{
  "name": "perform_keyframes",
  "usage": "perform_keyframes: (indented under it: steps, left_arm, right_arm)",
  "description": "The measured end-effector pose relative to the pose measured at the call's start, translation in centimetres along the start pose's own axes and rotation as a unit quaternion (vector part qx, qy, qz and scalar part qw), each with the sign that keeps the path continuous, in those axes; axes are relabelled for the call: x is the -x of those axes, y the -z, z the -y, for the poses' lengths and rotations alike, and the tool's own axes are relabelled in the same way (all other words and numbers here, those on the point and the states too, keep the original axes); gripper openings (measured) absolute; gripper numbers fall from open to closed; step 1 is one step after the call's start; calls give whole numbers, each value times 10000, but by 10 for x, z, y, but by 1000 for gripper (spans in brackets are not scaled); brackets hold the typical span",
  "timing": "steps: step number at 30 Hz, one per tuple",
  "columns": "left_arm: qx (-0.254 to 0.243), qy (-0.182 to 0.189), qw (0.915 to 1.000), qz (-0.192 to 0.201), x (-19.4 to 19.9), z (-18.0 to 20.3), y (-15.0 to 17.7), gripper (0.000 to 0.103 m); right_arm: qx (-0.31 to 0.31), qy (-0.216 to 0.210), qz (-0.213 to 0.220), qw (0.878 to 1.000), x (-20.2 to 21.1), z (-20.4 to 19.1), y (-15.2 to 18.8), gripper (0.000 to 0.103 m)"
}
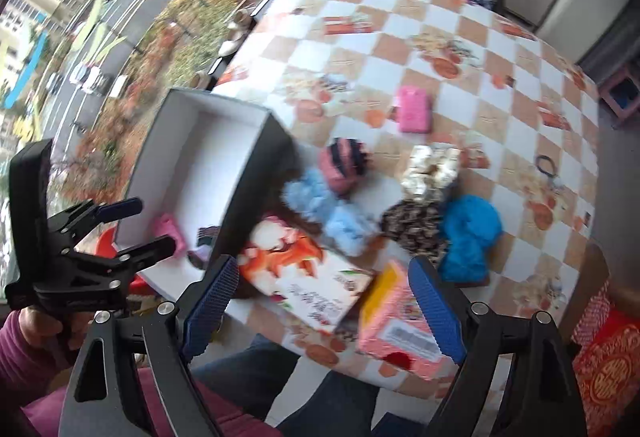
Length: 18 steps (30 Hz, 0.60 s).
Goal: Organize soft objects
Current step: 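Move both tools back from the box to the items on the table, then grasp blue cloth with right tool while left tool grasps pink-navy knitted hat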
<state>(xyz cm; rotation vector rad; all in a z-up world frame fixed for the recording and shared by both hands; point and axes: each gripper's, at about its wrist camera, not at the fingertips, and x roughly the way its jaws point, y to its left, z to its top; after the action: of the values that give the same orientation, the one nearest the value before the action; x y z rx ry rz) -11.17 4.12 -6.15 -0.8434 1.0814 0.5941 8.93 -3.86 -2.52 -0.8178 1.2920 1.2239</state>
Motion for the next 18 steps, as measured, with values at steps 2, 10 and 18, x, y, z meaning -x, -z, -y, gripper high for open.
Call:
perform_keyframes:
  steps: [2,10,18]
  left_arm:
    - [-153,-16,9999,-55,-6,17,-10,92]
    - [-483,-442,9976,-223,-53,71,-62,92]
    - [-669,-1191,9875,-784,-154,96,-114,92]
  right_arm:
    - [-473,245,30,9986,0,45,3,103]
    - [-1745,566,-534,9816,-55,174,25,103]
    - [-1977,186,-1053,9744,-139,203,18,103]
